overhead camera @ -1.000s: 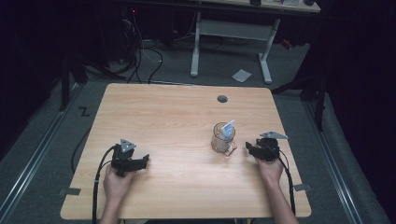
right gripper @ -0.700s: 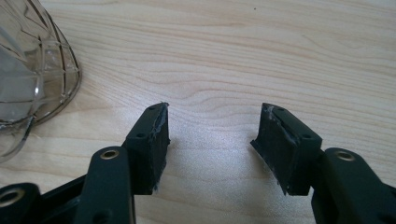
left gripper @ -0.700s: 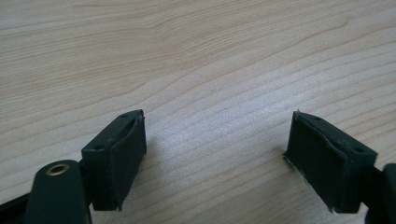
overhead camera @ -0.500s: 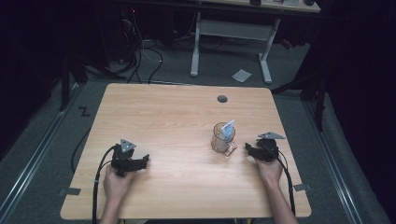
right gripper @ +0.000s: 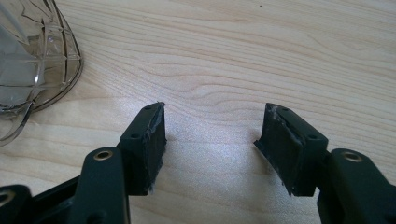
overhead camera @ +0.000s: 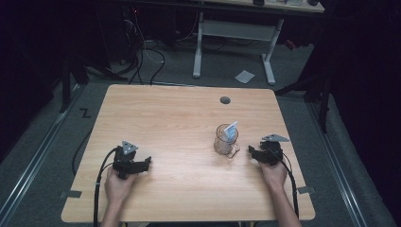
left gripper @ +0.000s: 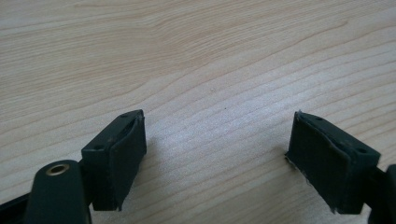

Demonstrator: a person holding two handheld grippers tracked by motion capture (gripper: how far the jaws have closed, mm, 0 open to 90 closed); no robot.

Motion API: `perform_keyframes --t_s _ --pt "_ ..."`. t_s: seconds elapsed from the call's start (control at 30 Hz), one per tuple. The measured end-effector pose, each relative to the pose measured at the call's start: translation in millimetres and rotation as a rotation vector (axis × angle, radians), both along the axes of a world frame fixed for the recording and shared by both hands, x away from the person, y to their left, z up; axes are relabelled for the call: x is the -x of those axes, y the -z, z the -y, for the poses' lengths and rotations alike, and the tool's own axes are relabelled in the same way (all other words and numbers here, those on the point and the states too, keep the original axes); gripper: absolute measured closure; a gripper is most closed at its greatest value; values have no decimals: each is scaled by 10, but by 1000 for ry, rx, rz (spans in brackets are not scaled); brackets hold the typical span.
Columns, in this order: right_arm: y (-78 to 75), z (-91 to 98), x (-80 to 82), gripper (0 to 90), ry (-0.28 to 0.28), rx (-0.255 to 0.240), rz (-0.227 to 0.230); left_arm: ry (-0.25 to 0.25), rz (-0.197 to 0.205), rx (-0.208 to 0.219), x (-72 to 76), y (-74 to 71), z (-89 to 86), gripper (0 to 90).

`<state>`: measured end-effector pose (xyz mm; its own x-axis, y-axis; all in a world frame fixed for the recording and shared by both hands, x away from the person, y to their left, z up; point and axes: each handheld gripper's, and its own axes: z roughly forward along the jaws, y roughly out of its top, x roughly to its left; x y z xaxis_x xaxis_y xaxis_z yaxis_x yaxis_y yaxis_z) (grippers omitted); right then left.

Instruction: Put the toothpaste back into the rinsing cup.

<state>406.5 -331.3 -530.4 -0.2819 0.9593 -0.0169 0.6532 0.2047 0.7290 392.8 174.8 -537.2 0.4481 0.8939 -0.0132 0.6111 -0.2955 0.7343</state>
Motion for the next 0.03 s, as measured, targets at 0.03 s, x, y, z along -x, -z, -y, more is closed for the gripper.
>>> perform_keyframes --t_s 0.03 --pt "0 1 0 403 -1 0 0 0 0 0 0 0 0 197"
